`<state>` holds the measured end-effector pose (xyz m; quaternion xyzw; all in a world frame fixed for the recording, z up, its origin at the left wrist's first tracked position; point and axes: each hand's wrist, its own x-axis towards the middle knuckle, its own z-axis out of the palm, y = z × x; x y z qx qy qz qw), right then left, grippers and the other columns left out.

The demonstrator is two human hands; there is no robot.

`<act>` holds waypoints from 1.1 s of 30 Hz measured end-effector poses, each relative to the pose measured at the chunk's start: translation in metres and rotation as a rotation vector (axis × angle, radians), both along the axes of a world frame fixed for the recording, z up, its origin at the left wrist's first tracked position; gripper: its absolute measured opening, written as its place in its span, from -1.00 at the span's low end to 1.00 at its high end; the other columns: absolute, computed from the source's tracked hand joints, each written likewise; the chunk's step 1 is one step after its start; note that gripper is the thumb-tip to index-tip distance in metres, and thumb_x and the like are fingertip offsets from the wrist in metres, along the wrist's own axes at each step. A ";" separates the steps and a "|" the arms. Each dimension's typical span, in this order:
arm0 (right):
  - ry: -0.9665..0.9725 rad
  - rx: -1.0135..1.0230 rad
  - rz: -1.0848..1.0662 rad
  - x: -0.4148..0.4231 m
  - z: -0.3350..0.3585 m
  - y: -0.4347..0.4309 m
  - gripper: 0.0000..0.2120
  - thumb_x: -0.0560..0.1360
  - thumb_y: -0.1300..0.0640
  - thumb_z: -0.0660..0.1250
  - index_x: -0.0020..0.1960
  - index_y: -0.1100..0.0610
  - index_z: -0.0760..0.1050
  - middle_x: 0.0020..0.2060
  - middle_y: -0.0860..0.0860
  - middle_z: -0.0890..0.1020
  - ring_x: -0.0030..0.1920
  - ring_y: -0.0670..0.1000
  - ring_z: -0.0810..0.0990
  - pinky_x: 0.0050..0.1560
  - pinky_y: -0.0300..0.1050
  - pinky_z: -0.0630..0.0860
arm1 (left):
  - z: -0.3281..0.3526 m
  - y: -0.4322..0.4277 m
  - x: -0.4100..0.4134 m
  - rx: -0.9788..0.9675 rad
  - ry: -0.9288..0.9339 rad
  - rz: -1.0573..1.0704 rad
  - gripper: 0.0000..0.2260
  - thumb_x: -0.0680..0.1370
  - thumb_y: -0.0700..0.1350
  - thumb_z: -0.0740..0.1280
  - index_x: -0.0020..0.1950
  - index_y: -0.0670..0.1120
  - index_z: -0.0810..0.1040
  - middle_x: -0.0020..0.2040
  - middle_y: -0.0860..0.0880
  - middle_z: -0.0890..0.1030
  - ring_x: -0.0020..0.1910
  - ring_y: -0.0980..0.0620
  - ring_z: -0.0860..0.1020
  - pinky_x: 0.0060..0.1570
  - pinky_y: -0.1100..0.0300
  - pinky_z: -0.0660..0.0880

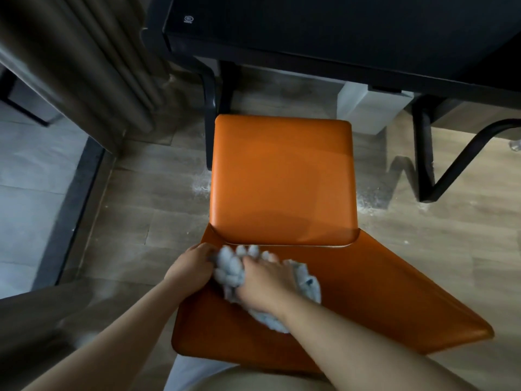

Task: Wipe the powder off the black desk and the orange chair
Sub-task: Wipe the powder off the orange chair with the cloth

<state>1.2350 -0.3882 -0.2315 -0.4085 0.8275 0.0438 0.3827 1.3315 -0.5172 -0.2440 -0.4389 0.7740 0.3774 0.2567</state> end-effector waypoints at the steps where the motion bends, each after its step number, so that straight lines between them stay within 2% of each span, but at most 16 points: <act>1: -0.102 -0.038 -0.034 0.001 0.005 -0.002 -0.45 0.37 -0.15 0.26 0.32 -0.10 0.22 0.23 0.03 0.43 0.27 0.16 0.37 0.12 0.10 0.29 | 0.002 0.000 0.002 0.002 0.033 0.036 -0.61 0.50 -0.26 0.18 0.32 -0.03 0.44 0.26 -0.10 0.52 0.21 -0.08 0.49 0.03 0.23 0.37; 3: -0.098 0.002 -0.037 -0.022 0.015 0.022 -0.57 0.42 -0.10 0.22 0.28 -0.17 0.25 0.23 0.00 0.45 0.25 0.15 0.43 0.16 0.06 0.37 | 0.008 0.003 0.008 0.035 0.060 0.061 -0.58 0.51 -0.27 0.18 0.34 0.01 0.41 0.24 -0.10 0.54 0.15 -0.08 0.52 -0.10 0.26 0.33; 6: 0.145 0.258 -0.108 -0.104 0.024 0.086 -0.71 0.49 -0.12 0.18 0.21 -0.18 0.37 0.21 -0.02 0.49 0.19 0.08 0.47 0.03 -0.05 0.35 | 0.018 0.011 0.015 0.089 0.042 -0.005 -0.57 0.55 -0.21 0.19 0.40 0.06 0.35 0.39 0.00 0.39 0.23 0.01 0.46 -0.01 0.29 0.34; 9: 0.354 0.465 -0.087 -0.144 0.035 0.104 -0.70 0.47 -0.13 0.20 0.15 -0.09 0.48 0.19 -0.02 0.51 0.21 0.05 0.44 0.12 -0.04 0.32 | 0.026 0.012 0.013 0.055 0.004 -0.007 -0.58 0.54 -0.22 0.16 0.38 0.05 0.38 0.41 0.02 0.36 0.22 0.04 0.45 -0.01 0.29 0.36; 11: 0.246 0.417 -0.089 -0.137 0.029 0.098 -0.65 0.42 -0.16 0.23 0.12 -0.05 0.53 0.16 0.01 0.55 0.19 0.07 0.47 0.15 -0.04 0.35 | 0.031 0.013 0.011 0.023 -0.066 -0.050 -0.62 0.55 -0.21 0.14 0.34 0.02 0.42 0.36 -0.01 0.42 0.22 0.01 0.46 0.06 0.24 0.39; 14: 0.032 0.149 0.037 -0.066 0.024 0.062 -0.67 0.45 -0.16 0.23 0.14 -0.05 0.49 0.09 -0.02 0.58 0.14 0.05 0.52 -0.02 -0.07 0.33 | 0.037 0.017 0.012 0.008 -0.142 -0.049 -0.67 0.58 -0.18 0.13 0.33 0.01 0.43 0.29 -0.05 0.50 0.20 -0.01 0.48 0.08 0.22 0.39; 16: -0.082 -0.047 0.127 -0.022 0.033 0.035 -0.62 0.44 -0.09 0.23 0.25 -0.08 0.34 0.18 0.00 0.48 0.23 0.11 0.42 0.07 0.03 0.30 | 0.042 0.019 0.013 0.015 -0.135 -0.038 -0.67 0.59 -0.20 0.14 0.33 -0.03 0.44 0.29 -0.08 0.50 0.22 -0.03 0.48 0.14 0.21 0.38; 18: -0.201 -0.055 0.093 -0.024 0.042 0.031 -0.56 0.43 -0.10 0.21 0.28 -0.12 0.24 0.26 0.01 0.43 0.29 0.13 0.39 0.18 0.12 0.31 | 0.047 0.021 0.014 0.056 -0.113 -0.040 -0.66 0.58 -0.26 0.12 0.31 -0.06 0.46 0.31 -0.11 0.50 0.26 -0.05 0.46 0.26 0.16 0.35; 19: -0.209 -0.034 0.068 -0.039 0.041 0.042 -0.60 0.44 -0.11 0.20 0.26 -0.15 0.26 0.26 0.01 0.47 0.27 0.13 0.44 0.18 0.08 0.36 | 0.050 0.021 0.015 0.076 -0.123 -0.027 -0.64 0.57 -0.28 0.10 0.31 -0.06 0.46 0.30 -0.12 0.49 0.26 -0.06 0.46 0.27 0.12 0.36; 21: -0.084 0.124 0.029 -0.084 0.033 0.080 -0.69 0.49 -0.11 0.18 0.21 -0.12 0.39 0.18 -0.01 0.55 0.16 0.09 0.53 0.09 -0.06 0.42 | 0.053 0.022 0.018 0.114 -0.146 0.004 -0.60 0.57 -0.30 0.05 0.34 -0.02 0.43 0.31 -0.13 0.48 0.23 -0.08 0.48 0.26 0.05 0.40; 23: 0.147 0.299 -0.003 -0.138 0.029 0.110 -0.70 0.51 -0.16 0.12 0.13 -0.08 0.48 0.15 -0.05 0.57 0.12 0.01 0.50 0.03 -0.15 0.38 | 0.053 0.025 0.017 0.126 -0.141 0.029 -0.58 0.57 -0.30 0.02 0.36 -0.01 0.40 0.30 -0.14 0.48 0.20 -0.10 0.50 0.23 0.02 0.43; 25: 0.300 0.480 0.005 -0.168 0.031 0.123 -0.63 0.50 -0.19 0.09 0.20 -0.09 0.46 0.24 -0.01 0.49 0.27 0.06 0.40 0.18 0.00 0.27 | 0.055 0.029 0.017 0.100 -0.119 0.057 -0.60 0.58 -0.30 0.02 0.34 -0.01 0.41 0.25 -0.16 0.51 0.15 -0.11 0.53 0.18 0.04 0.47; 26: 0.307 0.501 0.035 -0.169 0.029 0.123 -0.61 0.50 -0.16 0.12 0.26 -0.08 0.44 0.27 0.04 0.45 0.31 0.12 0.36 0.24 0.08 0.24 | 0.055 0.030 0.017 0.074 -0.100 0.082 -0.61 0.58 -0.29 0.03 0.31 -0.02 0.43 0.21 -0.16 0.54 0.10 -0.11 0.55 0.14 0.07 0.49; 28: 0.220 0.414 0.087 -0.147 0.022 0.114 -0.60 0.48 -0.11 0.19 0.29 -0.04 0.43 0.28 0.09 0.44 0.30 0.20 0.37 0.29 0.14 0.24 | 0.052 0.031 0.018 0.014 -0.063 0.132 -0.65 0.57 -0.28 0.05 0.27 -0.03 0.46 0.12 -0.16 0.58 0.01 -0.11 0.57 0.01 0.12 0.50; 30: 0.062 0.258 0.111 -0.096 0.020 0.088 -0.61 0.46 -0.14 0.21 0.24 -0.04 0.44 0.23 0.08 0.51 0.23 0.19 0.45 0.24 0.10 0.34 | 0.049 0.031 0.018 -0.020 -0.031 0.205 -0.68 0.59 -0.25 0.09 0.29 -0.06 0.44 0.09 -0.20 0.58 -0.04 -0.15 0.57 -0.07 0.10 0.49; 33: -0.072 -0.035 0.111 -0.015 0.043 0.029 -0.60 0.41 -0.17 0.22 0.21 -0.06 0.39 0.19 0.05 0.49 0.23 0.17 0.44 0.12 0.09 0.36 | 0.042 0.027 0.022 -0.070 0.083 0.456 -0.60 0.61 -0.17 0.15 0.45 -0.12 0.25 0.30 -0.21 0.47 0.17 -0.18 0.51 0.13 0.09 0.41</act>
